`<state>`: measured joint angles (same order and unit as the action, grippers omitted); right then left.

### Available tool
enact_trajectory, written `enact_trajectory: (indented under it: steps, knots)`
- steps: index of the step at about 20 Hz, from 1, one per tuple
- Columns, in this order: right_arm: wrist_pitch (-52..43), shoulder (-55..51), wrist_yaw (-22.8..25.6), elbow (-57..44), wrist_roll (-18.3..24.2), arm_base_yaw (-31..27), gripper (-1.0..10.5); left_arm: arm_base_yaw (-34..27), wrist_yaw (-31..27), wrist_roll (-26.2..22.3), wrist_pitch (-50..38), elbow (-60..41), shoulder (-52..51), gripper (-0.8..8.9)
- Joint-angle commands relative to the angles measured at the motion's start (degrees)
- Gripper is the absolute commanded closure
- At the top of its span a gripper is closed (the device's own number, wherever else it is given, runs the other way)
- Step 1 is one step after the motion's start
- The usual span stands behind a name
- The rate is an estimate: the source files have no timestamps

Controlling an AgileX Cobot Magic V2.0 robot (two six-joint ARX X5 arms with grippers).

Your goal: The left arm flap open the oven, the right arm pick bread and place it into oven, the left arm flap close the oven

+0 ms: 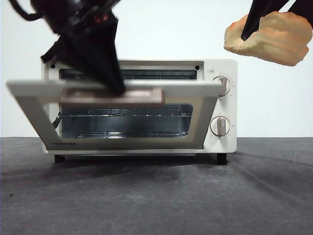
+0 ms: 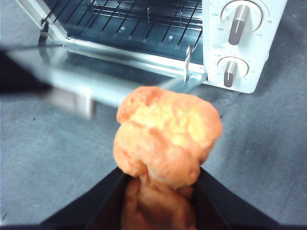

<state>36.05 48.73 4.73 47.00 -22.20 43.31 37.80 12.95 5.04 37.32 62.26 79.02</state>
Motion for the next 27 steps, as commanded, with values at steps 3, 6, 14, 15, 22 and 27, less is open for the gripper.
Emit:
enact_trajectory:
  steps: [3, 6, 14, 15, 22, 27]
  knots:
    - [-0.48, 0.11, 0.28, 0.92, 1.66, 0.42, 7.8, 1.99, -2.84, 0.83, 2.32, 0.13, 1.57, 7.97]
    - [-0.46, 0.17, 0.26, 0.92, 1.66, 0.44, 7.8, 2.89, -2.84, 1.64, 3.61, 0.13, 1.57, 7.97]
    - [-2.49, 0.85, -0.42, 0.92, 1.64, 0.42, 7.8, 2.38, -2.89, 1.64, 3.43, 0.13, -0.26, 7.97]
    - [-3.45, 1.51, -0.90, 0.92, 1.62, 0.44, 7.8, 1.92, -2.89, 1.60, 3.34, 0.13, -0.98, 7.97]
    - [-10.91, 9.73, -6.25, 1.03, 1.60, 0.44, 7.8, -7.74, -3.10, 1.66, 3.96, -2.03, -12.50, 7.97]
    - [-15.19, 17.77, -8.02, 3.28, 1.27, 0.44, 7.8, -17.51, -3.10, -0.09, 6.84, -10.91, -23.28, 7.97]
